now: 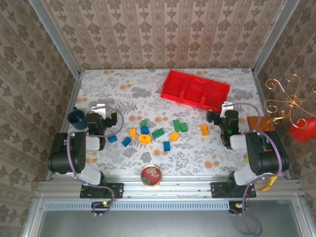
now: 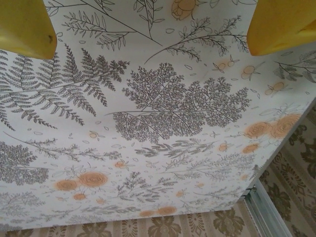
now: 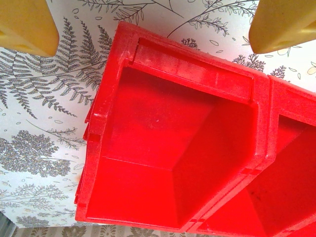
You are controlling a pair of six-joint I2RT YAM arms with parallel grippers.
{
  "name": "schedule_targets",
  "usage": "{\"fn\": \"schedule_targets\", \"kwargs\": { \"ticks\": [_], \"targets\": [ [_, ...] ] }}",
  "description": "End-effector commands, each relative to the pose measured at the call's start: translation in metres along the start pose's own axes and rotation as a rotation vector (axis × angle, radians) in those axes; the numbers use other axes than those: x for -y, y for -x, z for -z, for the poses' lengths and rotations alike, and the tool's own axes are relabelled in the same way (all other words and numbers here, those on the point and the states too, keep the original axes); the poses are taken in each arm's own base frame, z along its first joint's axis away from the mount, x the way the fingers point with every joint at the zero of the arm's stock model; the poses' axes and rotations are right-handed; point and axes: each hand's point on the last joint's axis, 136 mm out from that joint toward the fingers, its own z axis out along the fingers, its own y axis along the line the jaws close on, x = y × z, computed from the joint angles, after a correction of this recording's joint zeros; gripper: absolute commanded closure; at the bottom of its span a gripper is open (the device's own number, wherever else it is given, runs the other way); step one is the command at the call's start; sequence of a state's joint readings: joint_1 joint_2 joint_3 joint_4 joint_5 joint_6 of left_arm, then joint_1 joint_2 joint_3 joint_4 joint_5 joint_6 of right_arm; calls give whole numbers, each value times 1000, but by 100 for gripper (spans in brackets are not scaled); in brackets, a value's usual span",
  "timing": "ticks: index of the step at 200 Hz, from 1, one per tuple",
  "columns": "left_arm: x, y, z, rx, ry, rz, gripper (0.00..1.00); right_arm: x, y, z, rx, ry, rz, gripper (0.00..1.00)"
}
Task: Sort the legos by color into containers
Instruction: Move the container to the top-center of the table.
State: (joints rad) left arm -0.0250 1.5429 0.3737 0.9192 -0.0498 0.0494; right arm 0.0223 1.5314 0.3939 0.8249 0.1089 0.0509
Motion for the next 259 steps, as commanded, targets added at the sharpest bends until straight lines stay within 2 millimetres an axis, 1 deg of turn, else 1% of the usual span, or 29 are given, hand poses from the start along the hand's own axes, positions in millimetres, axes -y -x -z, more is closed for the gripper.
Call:
{"fn": "schedule_targets", "kwargs": {
  "ticks": [1, 72, 130, 154, 156, 158, 200, 223, 245, 251, 254, 259],
  "targets": [
    [-6, 15, 6, 41, 19, -2, 0, -2, 15, -1, 43, 1, 9, 0],
    [-10, 34, 27, 89, 40, 3, 0, 0, 25, 0, 1, -27, 14, 0],
    [-15, 45, 39, 127, 72, 7, 0, -3, 37, 7, -29, -53, 36, 0],
    [-16, 49, 42, 138, 78, 6, 0, -4, 35, 9, -54, -62, 37, 0],
    [-16, 50, 43, 139, 79, 6, 0, -3, 42, 12, -35, -62, 32, 0],
    [-16, 50, 43, 140, 77, 6, 0, -4, 45, 14, -31, -62, 31, 0],
    [-16, 54, 47, 141, 78, 14, 0, -5, 55, 20, -63, -89, -7, 0],
    [-16, 55, 48, 143, 76, 19, 0, -12, 63, 19, -90, -89, -47, 0],
    [-16, 58, 50, 149, 72, 20, 0, -22, 70, 15, -122, -120, -38, 0],
    [-15, 58, 50, 151, 70, 20, 0, -26, 77, 15, -119, -130, -38, 0],
    [-15, 58, 50, 150, 70, 20, 0, -28, 71, 10, -143, -137, -28, 0],
    [-16, 60, 50, 152, 71, 20, 0, -32, 72, 8, -156, -138, -24, 0]
  ]
}}
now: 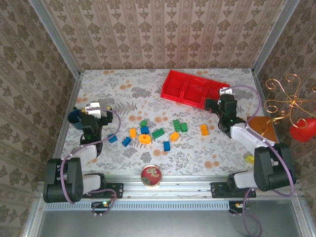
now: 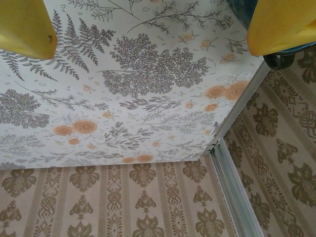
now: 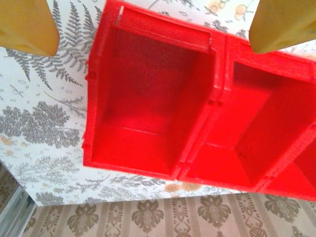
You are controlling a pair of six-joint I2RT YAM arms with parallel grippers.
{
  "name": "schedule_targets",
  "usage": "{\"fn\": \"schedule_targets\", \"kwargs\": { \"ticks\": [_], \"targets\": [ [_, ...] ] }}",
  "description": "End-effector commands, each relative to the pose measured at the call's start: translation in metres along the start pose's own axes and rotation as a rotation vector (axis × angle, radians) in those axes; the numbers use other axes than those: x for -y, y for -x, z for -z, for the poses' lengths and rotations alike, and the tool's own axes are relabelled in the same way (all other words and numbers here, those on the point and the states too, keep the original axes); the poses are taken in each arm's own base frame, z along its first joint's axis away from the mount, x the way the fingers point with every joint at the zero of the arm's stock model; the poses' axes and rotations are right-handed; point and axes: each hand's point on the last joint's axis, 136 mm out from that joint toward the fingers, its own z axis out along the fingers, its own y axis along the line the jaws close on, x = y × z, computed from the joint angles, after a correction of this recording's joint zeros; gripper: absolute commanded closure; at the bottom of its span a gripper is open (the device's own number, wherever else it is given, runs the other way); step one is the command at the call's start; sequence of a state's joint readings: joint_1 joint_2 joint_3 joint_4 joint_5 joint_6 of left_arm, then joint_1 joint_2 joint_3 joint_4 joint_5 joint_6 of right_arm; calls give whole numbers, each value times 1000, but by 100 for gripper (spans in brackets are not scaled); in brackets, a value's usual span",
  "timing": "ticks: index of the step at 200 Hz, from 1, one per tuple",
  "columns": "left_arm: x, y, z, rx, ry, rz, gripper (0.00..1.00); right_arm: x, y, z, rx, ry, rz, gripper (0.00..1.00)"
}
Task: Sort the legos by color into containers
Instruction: Move the container to the top-center of the table.
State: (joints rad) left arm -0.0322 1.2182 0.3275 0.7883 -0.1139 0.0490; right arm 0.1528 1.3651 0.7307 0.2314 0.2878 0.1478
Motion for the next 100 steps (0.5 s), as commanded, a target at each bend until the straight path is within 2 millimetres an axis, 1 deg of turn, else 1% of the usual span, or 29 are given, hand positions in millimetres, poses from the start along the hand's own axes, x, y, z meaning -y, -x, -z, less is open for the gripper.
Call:
{"fn": "schedule_targets", "kwargs": {
  "ticks": [1, 7, 19, 47, 78, 100],
  "targets": [
    [0, 5, 4, 10, 0, 9, 0, -7, -6, -7, -86, -72, 1, 0],
    [0, 6, 4, 10, 0, 9, 0, -11, -5, -9, -100, -77, 1, 0],
    [0, 6, 4, 8, 1, 8, 0, -20, -2, -16, -127, -83, -7, 3],
    [0, 8, 5, 3, 3, 6, 0, -34, -6, -35, -195, -98, -41, 9],
    [0, 6, 5, 0, 1, 6, 0, -38, -14, -58, -242, -145, -58, 11],
    [0, 7, 5, 1, 0, 8, 0, -47, -20, -74, -276, -140, -62, 15]
  ]
}}
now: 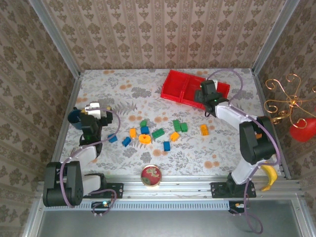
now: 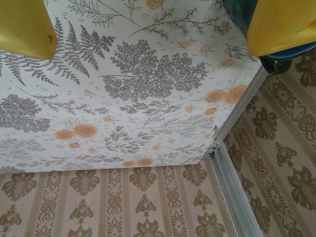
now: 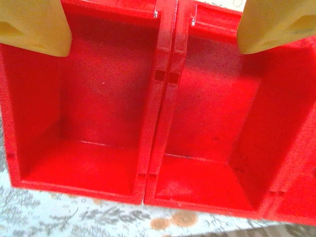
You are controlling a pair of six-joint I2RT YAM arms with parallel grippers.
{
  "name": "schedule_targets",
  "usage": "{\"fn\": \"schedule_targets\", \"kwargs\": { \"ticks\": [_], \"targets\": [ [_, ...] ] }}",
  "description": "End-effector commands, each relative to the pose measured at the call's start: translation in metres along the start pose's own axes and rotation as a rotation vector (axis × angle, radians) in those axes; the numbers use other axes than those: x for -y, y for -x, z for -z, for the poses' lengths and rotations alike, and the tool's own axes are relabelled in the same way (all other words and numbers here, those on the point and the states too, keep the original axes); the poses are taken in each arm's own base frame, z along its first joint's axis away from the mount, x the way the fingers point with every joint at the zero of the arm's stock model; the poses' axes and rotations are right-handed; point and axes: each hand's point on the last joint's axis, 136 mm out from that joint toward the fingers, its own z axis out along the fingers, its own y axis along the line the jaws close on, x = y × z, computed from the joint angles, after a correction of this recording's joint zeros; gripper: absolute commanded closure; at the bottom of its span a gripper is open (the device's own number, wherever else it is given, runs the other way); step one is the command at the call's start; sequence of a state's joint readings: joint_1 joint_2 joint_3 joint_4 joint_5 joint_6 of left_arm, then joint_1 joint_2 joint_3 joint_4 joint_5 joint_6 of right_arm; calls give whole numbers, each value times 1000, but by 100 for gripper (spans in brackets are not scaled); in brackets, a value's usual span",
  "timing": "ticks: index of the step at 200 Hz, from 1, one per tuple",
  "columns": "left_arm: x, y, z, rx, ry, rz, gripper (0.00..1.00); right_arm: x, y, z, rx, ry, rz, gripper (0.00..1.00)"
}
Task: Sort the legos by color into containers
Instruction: Move the container to the top-center of the table.
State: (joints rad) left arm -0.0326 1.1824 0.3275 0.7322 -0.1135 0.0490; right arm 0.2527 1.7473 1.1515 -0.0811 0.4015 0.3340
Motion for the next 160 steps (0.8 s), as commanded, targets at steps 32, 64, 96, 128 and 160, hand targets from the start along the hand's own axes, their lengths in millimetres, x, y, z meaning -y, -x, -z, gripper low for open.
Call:
{"fn": "schedule_targets", "kwargs": {
  "ticks": [32, 64, 96, 128, 160],
  "targets": [
    [2, 7, 0, 18, -6, 13, 0, -8, -15, -32, -98, -55, -27, 20],
    [3, 5, -2, 12, -11, 10, 0, -12, -20, -46, -130, -64, -25, 26],
    [3, 6, -2, 14, -10, 9, 0, -22, -30, -56, -179, -27, -4, 36],
    [2, 6, -1, 22, -3, 13, 0, -32, -35, -60, -213, 10, 13, 48],
    [0, 8, 0, 27, 3, 16, 0, -44, -38, -57, -221, 42, 27, 61]
  ]
}}
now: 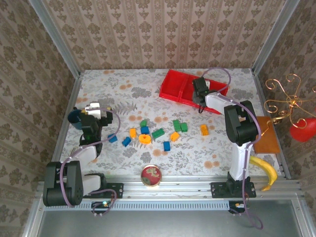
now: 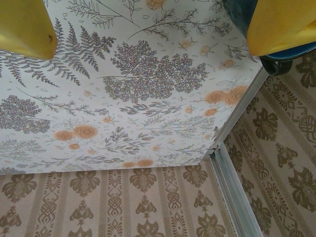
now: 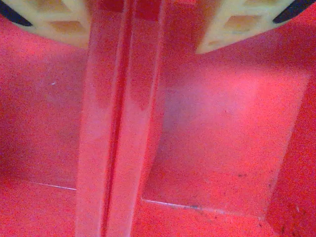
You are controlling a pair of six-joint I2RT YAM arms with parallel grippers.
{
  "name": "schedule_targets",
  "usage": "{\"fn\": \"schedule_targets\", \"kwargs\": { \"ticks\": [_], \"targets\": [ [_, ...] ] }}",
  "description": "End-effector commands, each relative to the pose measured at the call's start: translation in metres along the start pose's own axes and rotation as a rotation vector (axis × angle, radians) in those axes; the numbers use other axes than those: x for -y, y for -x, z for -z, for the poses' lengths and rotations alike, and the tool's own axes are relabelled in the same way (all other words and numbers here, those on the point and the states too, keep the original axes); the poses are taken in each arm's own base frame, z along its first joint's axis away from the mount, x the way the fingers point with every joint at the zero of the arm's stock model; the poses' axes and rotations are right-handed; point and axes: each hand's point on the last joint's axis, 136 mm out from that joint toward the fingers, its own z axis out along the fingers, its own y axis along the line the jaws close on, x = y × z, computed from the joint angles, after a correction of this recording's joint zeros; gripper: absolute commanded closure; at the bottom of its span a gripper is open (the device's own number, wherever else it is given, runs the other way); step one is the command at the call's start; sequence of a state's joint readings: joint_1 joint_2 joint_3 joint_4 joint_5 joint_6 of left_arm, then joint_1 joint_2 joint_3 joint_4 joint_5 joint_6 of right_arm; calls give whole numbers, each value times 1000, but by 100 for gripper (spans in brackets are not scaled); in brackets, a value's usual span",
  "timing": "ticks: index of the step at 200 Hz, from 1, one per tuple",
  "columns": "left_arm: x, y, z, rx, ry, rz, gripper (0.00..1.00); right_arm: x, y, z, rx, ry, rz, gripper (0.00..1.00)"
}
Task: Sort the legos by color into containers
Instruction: Move the container to the top-center of the table.
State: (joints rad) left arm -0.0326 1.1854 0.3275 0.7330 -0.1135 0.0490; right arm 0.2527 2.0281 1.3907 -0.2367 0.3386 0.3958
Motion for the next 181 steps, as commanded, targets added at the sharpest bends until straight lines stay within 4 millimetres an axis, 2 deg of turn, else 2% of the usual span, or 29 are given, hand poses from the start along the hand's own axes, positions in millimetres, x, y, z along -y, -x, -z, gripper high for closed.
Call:
{"fn": "schedule_targets", "kwargs": {
  "ticks": [1, 38, 72, 102, 149, 181],
  "targets": [
    [0, 8, 0, 29, 3, 16, 0, -17, -3, 3, -27, 49, 21, 62],
    [0, 10, 1, 34, 6, 23, 0, -42, -13, 9, -39, 93, 75, 70],
    [-2, 12, 4, 42, 11, 36, 0, -71, -25, 17, -52, 124, 119, 72],
    [-2, 17, 8, 48, 6, 63, 0, -92, -36, 25, -72, 134, 86, 72],
    [-5, 24, 17, 42, 17, 118, 0, -112, -52, 32, -86, 138, 45, 71],
    [-10, 21, 25, -37, 38, 202, 0, -122, -58, 33, -95, 141, 49, 70]
  ]
}}
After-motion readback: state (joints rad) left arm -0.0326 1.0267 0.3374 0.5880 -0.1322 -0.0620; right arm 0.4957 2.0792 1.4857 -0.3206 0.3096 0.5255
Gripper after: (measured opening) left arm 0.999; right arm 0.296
